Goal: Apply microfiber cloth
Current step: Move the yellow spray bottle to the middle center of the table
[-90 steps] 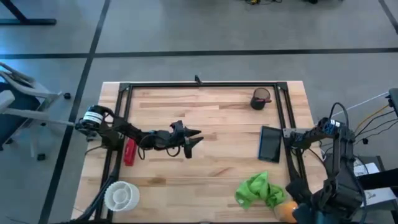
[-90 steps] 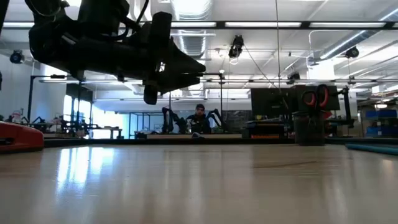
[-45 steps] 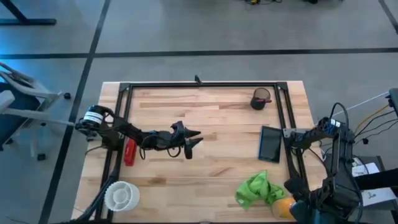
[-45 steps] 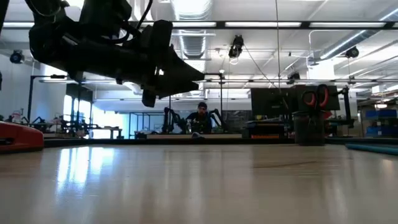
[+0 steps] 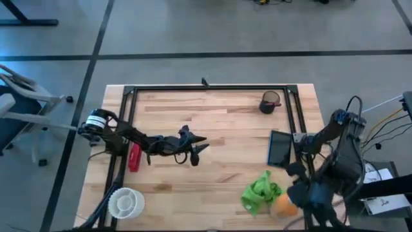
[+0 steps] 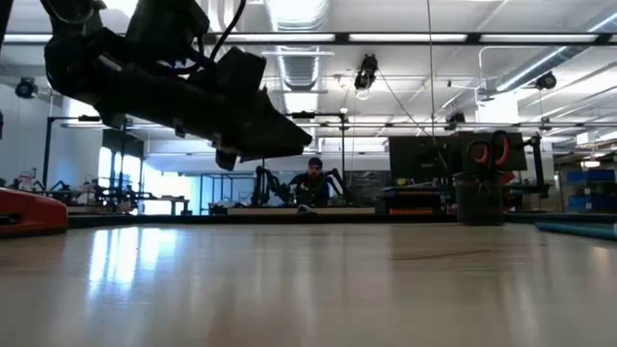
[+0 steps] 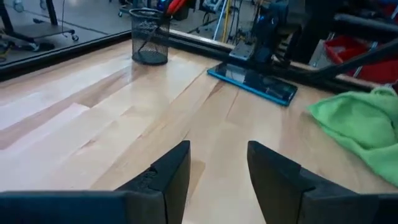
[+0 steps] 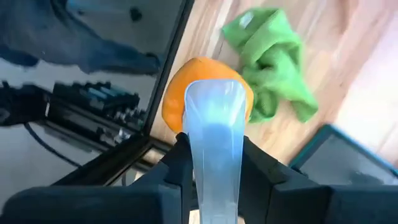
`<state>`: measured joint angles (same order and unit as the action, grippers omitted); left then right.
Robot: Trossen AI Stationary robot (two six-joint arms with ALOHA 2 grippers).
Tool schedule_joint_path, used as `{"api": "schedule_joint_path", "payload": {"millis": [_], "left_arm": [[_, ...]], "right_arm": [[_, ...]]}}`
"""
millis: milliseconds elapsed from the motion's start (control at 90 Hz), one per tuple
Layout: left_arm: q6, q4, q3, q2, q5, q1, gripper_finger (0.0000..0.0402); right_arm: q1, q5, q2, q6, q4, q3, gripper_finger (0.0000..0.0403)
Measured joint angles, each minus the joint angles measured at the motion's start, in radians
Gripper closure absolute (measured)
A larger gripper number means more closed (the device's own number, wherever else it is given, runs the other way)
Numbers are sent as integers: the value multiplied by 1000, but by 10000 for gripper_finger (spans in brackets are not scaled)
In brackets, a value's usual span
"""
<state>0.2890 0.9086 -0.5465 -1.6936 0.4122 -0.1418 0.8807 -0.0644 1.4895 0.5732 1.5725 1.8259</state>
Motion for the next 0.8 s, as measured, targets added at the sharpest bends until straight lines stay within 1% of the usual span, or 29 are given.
{"api": "schedule_joint_path", "payload": {"millis": [167, 344, 478, 589, 678, 800], "left_arm": [[22, -177, 0, 60, 0, 3, 265], [34, -335, 0, 155, -1, 5, 259], [31, -408, 1, 225, -2, 6, 252], [25, -436, 1, 271, -5, 7, 245], [11, -434, 0, 301, -63, 18, 238], [-24, -431, -23, 324, -175, 37, 226]], "right_arm": [[-154, 94, -63, -86, 1, 0, 337], [-345, 141, -93, -255, -1, 0, 342], [-481, 186, -87, -407, 0, 1, 342], [-581, 225, -56, -524, -5, 1, 338], [-648, 251, -21, -610, -15, 1, 342], [-726, 247, 33, -706, -58, 1, 343]]}}
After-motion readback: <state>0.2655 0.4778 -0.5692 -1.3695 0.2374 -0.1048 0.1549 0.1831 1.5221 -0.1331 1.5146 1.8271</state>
